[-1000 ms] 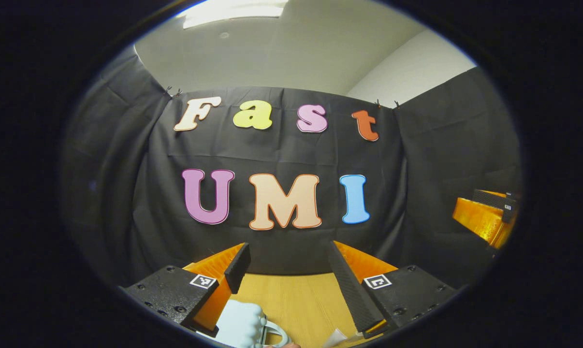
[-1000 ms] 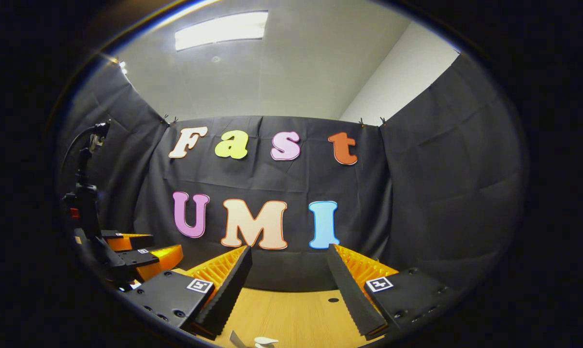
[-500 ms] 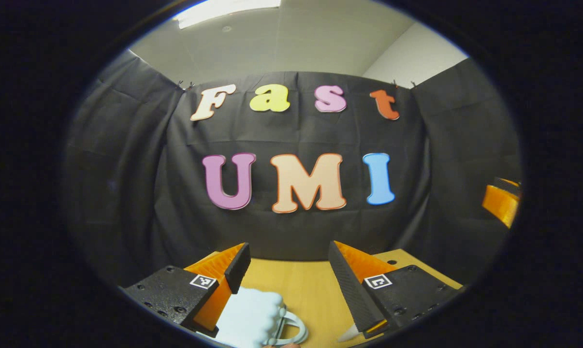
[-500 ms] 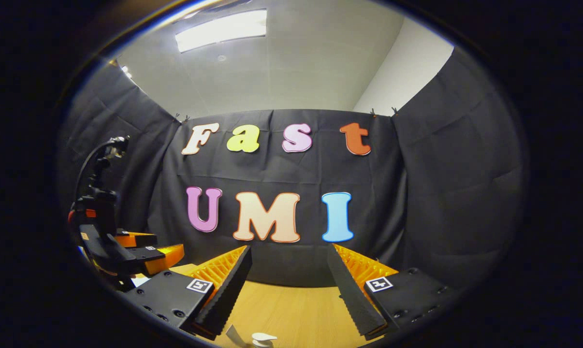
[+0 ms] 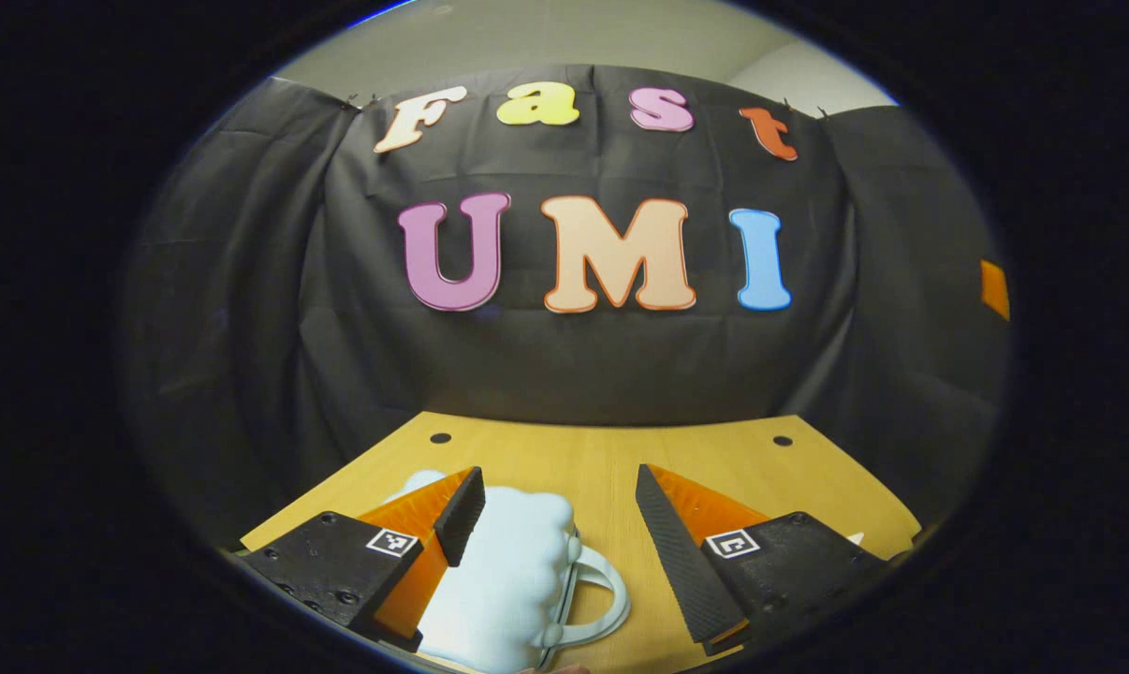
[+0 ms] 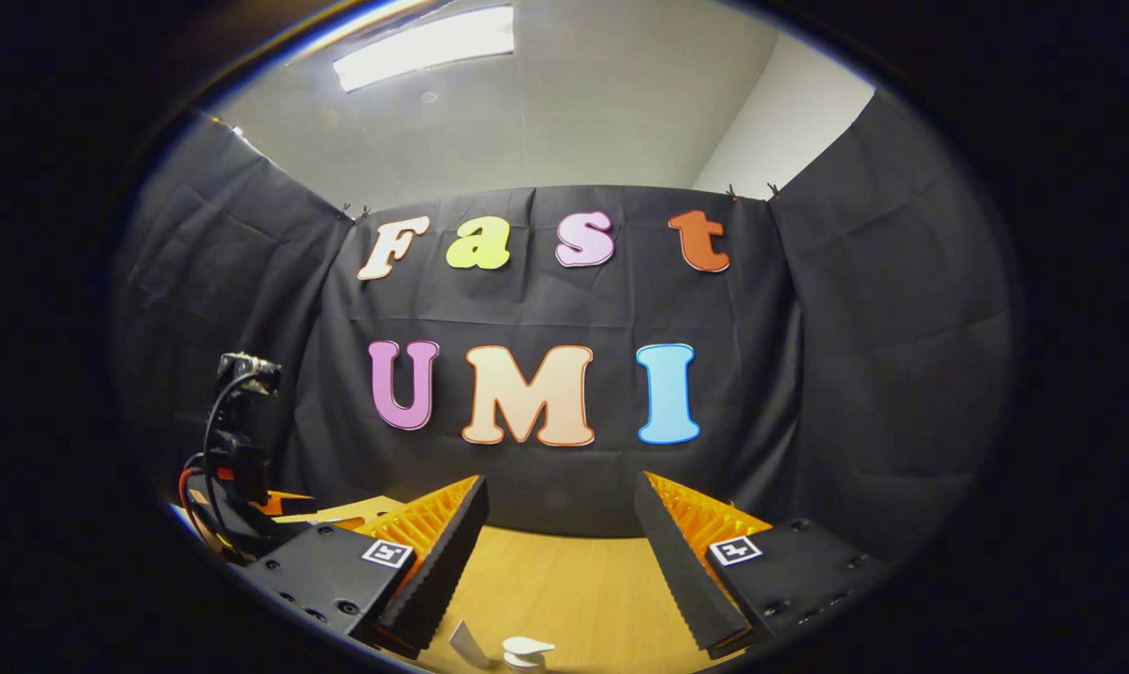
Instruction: First open the suitcase, pack the skin care products into it, and then close the suitcase.
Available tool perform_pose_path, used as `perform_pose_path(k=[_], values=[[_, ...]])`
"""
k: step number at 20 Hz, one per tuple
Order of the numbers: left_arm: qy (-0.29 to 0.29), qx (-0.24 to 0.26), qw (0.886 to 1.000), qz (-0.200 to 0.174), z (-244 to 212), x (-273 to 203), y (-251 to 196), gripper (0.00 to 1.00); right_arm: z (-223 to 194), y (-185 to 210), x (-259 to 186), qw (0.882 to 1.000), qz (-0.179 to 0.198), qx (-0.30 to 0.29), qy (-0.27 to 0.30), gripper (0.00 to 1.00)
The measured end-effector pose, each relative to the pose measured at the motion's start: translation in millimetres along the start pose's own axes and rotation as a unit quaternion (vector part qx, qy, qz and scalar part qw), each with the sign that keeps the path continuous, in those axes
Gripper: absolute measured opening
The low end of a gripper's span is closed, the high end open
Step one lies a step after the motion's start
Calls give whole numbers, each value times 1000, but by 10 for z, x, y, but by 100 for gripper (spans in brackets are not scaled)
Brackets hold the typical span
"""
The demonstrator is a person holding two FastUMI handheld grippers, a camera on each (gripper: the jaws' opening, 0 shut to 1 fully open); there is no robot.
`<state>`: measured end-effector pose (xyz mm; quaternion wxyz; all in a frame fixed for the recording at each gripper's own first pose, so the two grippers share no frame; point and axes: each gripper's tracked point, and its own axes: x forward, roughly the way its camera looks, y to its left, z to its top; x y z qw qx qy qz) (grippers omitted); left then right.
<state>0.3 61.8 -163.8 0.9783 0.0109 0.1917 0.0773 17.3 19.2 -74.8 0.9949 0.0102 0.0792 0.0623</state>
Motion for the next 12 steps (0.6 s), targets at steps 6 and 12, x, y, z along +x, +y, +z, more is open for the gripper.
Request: perform_pose_path(k=[6, 12], values=[[63, 10, 997, -38, -503, 192, -205, 94, -207, 55, 32, 999, -12, -12, 28, 98], [126, 25, 990, -57, -1011, 241, -357, 96, -416, 29, 56, 997, -22, -15, 68, 99]])
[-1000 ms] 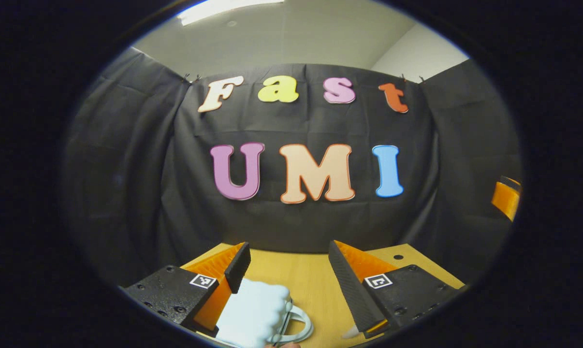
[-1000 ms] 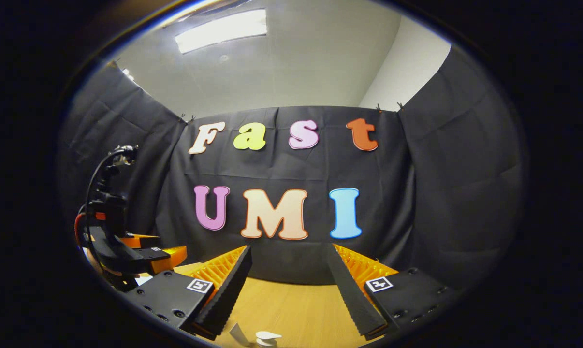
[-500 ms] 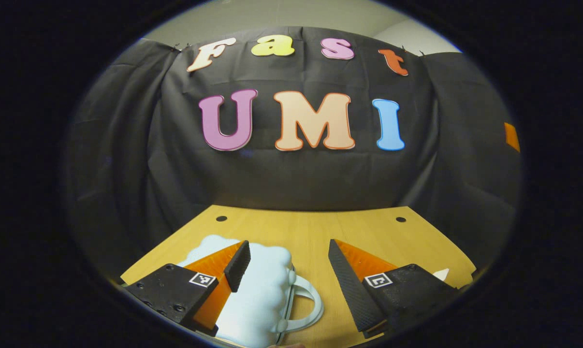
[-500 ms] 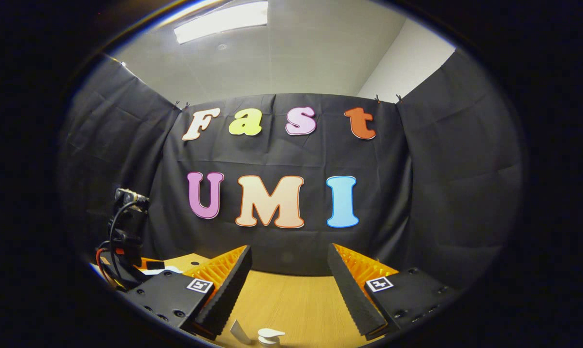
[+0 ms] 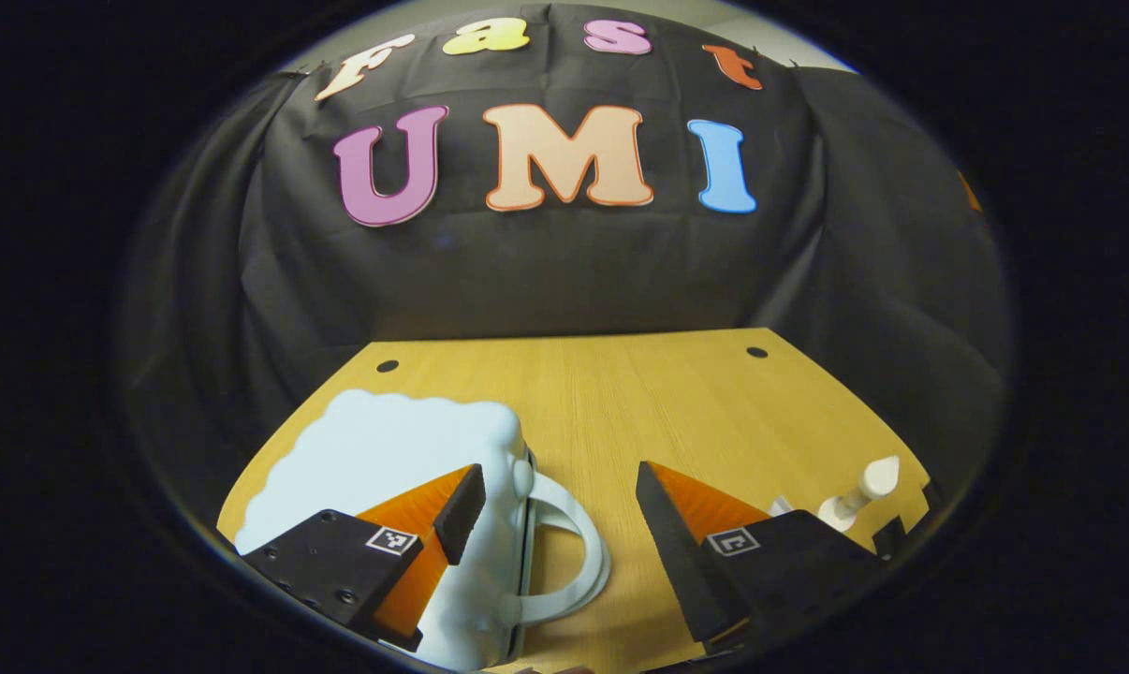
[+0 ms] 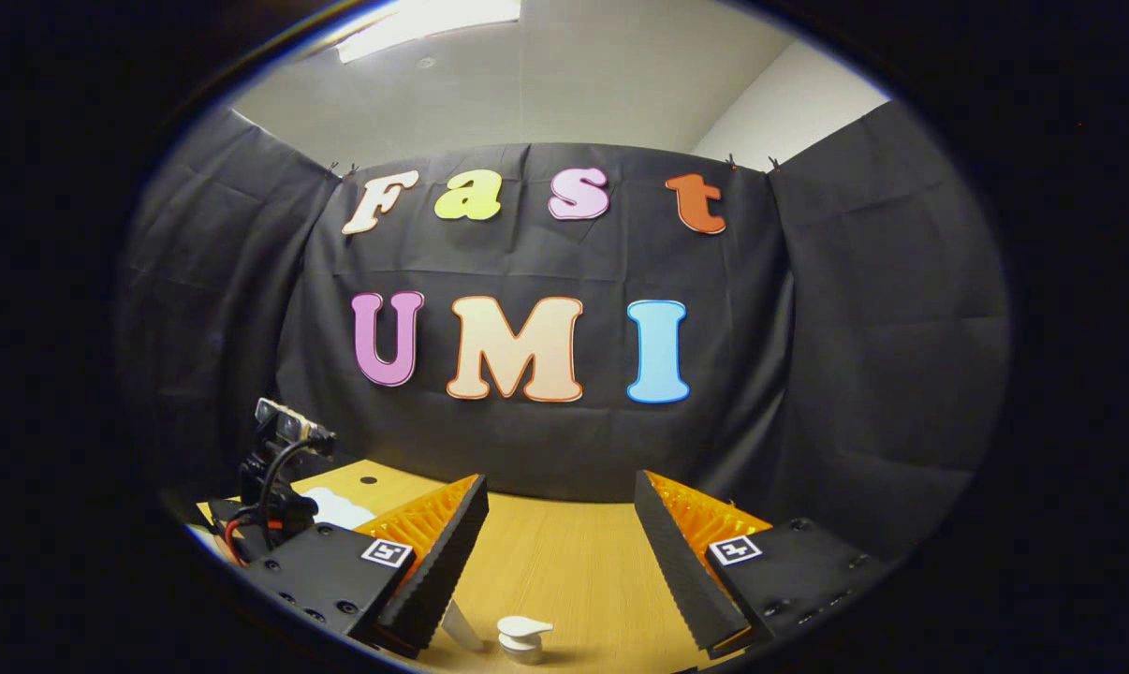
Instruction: First open the suitcase, pack the skin care products into it, and then close the suitcase.
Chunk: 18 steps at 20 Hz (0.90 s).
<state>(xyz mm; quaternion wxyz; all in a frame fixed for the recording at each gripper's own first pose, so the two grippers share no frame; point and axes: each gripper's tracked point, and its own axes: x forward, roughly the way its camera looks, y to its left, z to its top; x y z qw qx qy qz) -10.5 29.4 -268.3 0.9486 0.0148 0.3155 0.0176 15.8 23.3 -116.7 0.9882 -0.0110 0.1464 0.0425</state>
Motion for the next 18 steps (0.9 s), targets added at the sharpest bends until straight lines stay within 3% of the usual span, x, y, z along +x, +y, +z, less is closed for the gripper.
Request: perform_pose_path(k=[7, 11, 13, 14, 18], values=[[77, 2, 997, -19, -487, 206, -148, 92, -64, 2, 10, 1000, -2, -10, 9, 99], [91, 33, 995, -17, -546, 313, -209, 89, -77, -34, 9, 1000, -9, -15, 12, 99], [106, 24, 994, -19, -596, 365, -254, 95, -81, -51, 8, 1000, -12, -17, 13, 99], [114, 18, 993, -17, -615, 387, -274, 87, -94, -54, 4, 1000, -14, -19, 14, 99], [153, -11, 988, -24, -778, 446, -322, 86, -106, -91, -7, 999, -20, -27, 15, 99]])
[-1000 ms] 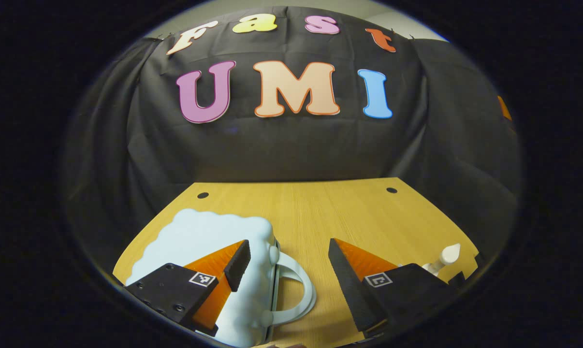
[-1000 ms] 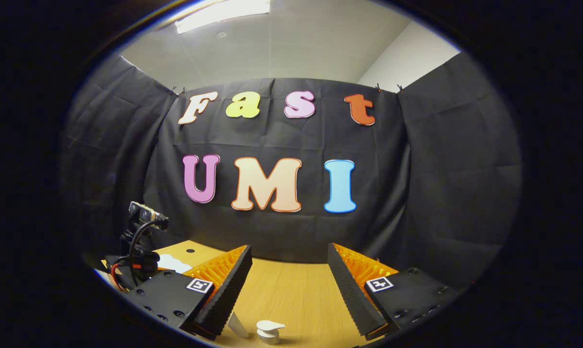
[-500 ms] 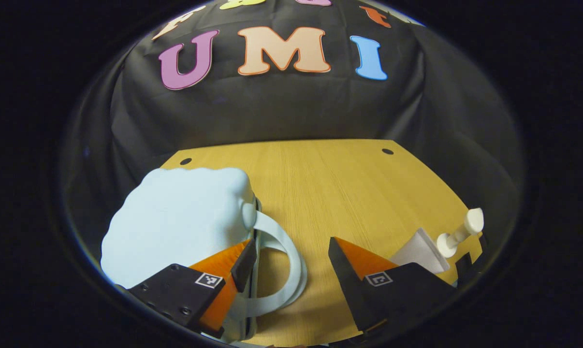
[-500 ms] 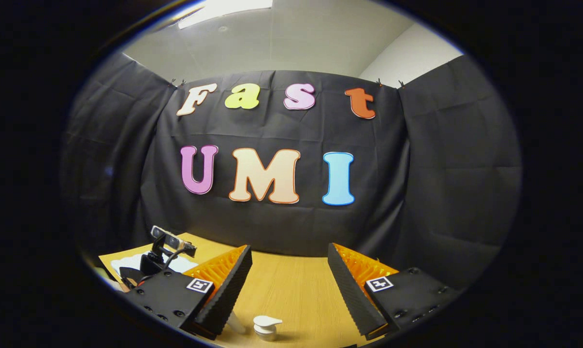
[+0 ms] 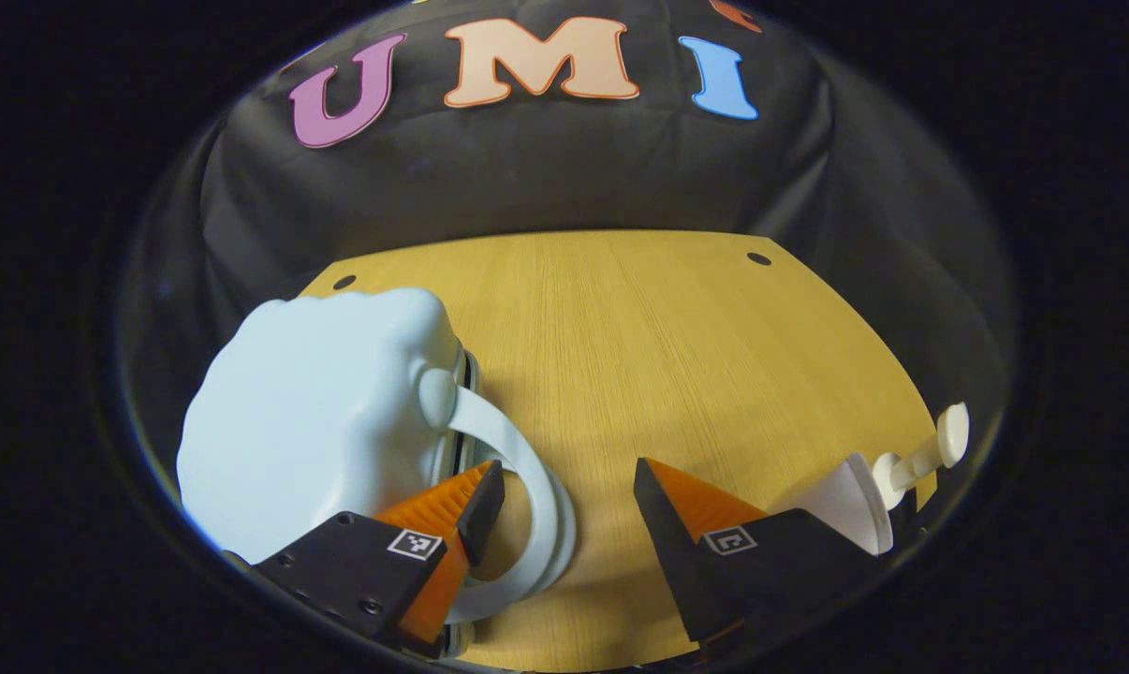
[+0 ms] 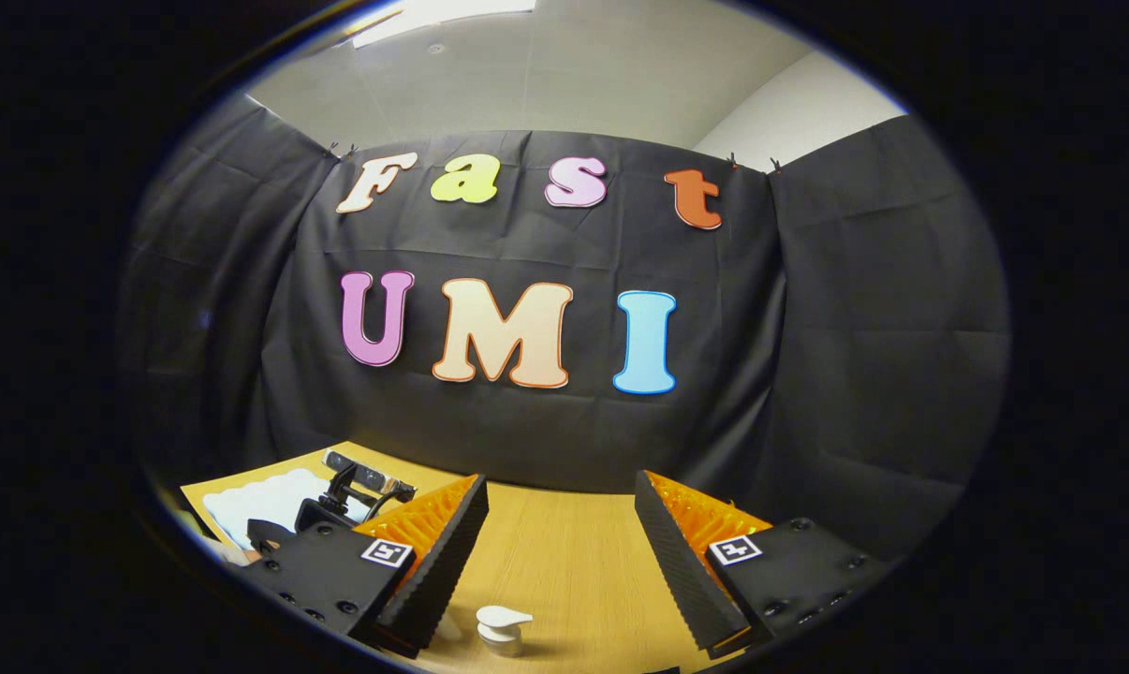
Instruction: First open the suitcase, pack the skin care products into it, and then close the suitcase.
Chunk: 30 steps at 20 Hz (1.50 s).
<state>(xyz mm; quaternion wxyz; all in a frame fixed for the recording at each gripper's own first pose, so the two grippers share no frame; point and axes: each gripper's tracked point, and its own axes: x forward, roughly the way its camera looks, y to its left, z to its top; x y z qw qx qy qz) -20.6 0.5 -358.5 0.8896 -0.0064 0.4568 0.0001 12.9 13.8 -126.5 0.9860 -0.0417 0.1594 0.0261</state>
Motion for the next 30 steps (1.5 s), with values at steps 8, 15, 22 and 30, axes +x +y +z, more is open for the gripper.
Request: perform_pose_path(k=[8, 15, 22, 30], values=[[25, -46, 999, -7, -93, 14, 105, 12, -1, 34, -5, 1000, 0, -5, -5, 100], [29, -57, 997, -41, -29, -13, 73, 0, 57, 109, -23, 1000, 9, -7, -18, 99], [3, -36, 998, -45, 275, -319, 156, 0, 100, 166, -28, 999, 16, 5, -29, 99], [-44, -46, 997, -54, 801, -854, 434, 0, 186, 446, 44, 998, 48, 20, -48, 99]])
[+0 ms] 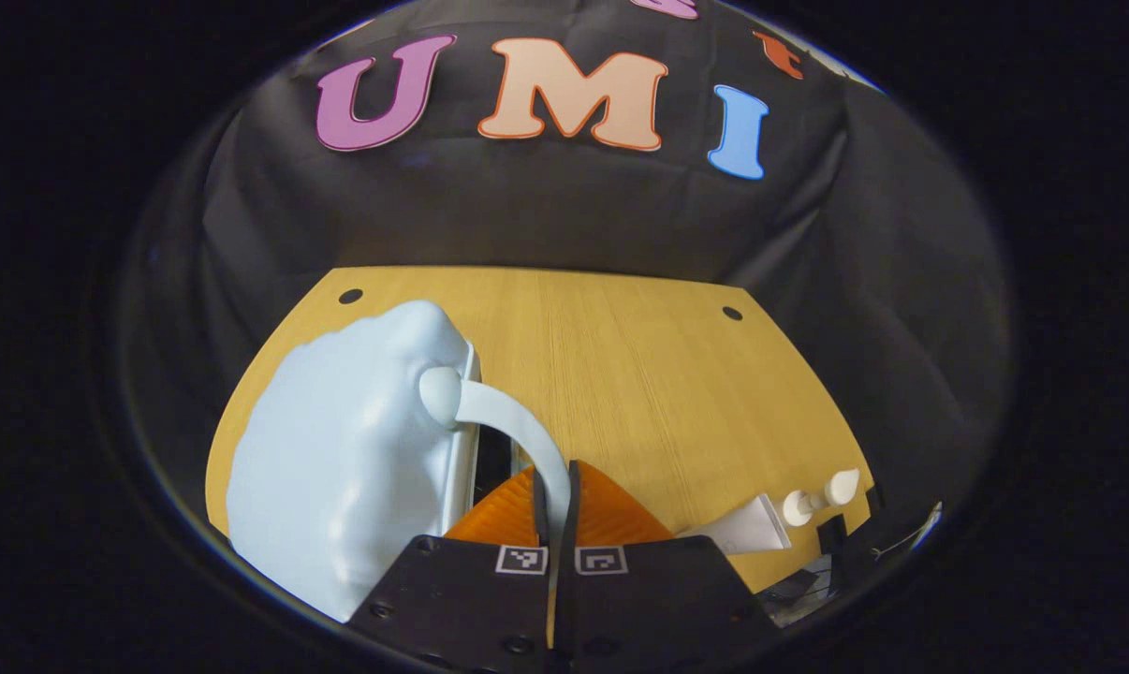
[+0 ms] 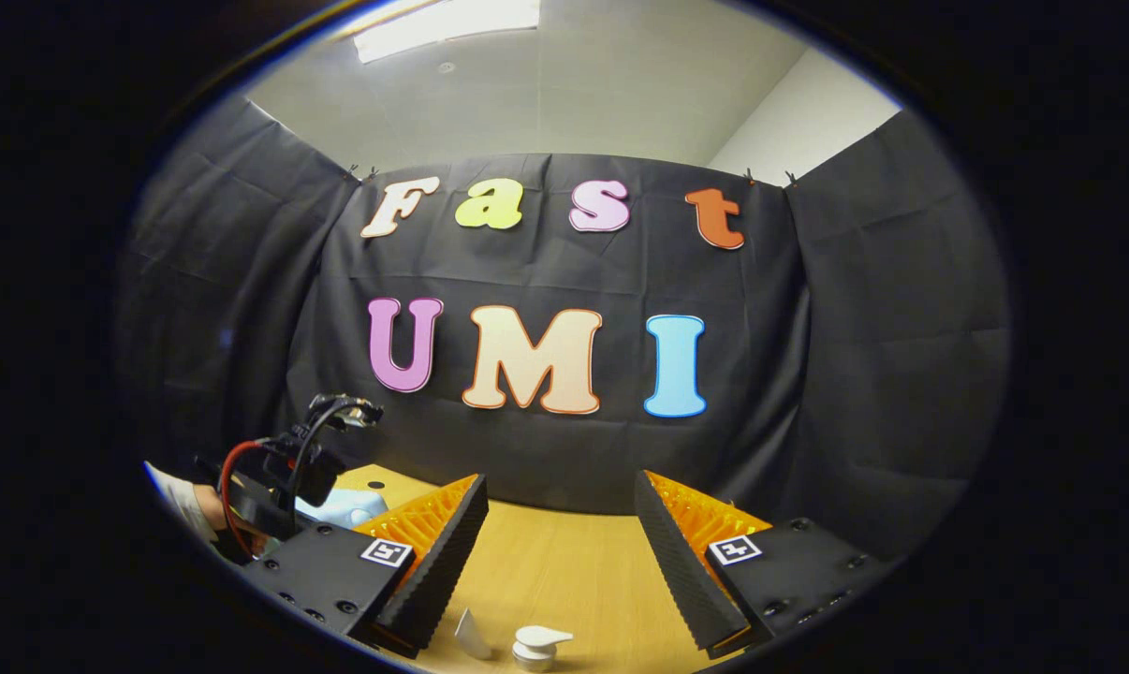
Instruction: First open the suitcase, pack the skin care products into it, and then close the suitcase.
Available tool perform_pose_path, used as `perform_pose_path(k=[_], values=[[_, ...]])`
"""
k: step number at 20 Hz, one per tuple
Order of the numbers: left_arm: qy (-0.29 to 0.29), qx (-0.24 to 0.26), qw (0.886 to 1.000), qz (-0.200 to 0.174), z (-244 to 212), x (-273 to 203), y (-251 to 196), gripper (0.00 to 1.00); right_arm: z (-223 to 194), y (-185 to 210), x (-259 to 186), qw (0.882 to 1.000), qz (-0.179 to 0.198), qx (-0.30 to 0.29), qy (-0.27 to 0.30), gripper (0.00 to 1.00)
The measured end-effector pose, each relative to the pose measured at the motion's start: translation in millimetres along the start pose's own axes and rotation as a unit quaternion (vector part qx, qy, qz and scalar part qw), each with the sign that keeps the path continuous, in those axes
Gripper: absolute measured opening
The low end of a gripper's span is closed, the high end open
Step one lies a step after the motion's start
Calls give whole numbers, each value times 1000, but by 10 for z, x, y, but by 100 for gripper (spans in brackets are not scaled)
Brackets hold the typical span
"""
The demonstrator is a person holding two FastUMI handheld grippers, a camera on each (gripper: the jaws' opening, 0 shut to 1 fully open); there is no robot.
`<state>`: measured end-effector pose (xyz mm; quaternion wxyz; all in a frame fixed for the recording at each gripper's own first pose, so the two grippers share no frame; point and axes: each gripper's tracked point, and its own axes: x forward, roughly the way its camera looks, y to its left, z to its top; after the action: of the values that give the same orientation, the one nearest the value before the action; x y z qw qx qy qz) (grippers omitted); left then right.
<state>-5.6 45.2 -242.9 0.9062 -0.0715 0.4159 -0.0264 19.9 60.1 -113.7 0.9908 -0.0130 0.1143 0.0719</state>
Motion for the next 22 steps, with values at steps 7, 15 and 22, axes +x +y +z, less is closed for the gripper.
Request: perform_pose_path(k=[7, 15, 22], values=[[-47, -10, 999, 8, 512, -407, 473, 0, 26, 280, 116, 1000, 23, 20, -9, 99], [-84, -12, 996, 26, 856, -759, 1078, 0, 47, 653, 248, 999, 34, 26, -12, 99], [-102, -5, 993, 59, 1052, -1038, 1845, 0, 64, 1134, 350, 999, 47, 21, -17, 100]])
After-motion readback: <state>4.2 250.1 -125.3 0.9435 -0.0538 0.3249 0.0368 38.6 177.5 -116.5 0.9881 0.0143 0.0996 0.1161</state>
